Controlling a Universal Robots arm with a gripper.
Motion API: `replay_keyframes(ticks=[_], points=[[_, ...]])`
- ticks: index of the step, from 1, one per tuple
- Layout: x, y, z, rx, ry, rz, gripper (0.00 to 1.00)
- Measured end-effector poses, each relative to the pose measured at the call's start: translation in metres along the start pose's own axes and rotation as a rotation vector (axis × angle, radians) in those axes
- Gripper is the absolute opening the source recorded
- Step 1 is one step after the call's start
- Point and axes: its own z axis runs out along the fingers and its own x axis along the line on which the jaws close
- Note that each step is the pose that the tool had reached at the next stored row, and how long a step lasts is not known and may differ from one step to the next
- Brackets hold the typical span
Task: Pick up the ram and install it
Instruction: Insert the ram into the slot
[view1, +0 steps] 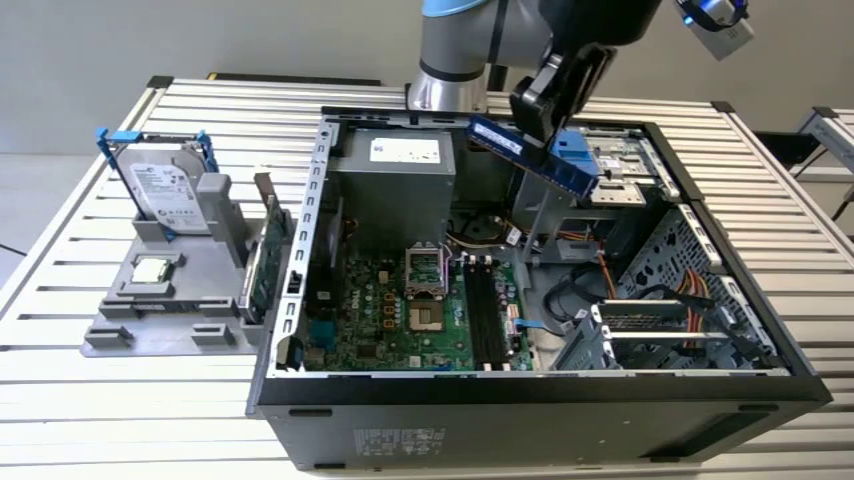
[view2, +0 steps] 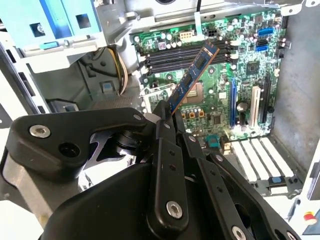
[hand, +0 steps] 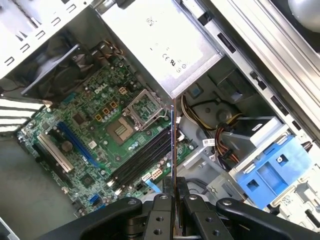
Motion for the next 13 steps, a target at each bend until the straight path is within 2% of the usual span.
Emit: replay_keyframes(ticks=[13], points=[[0.002,-0.0018,0.0,0.0003,-0.0058,0.104,0.0]])
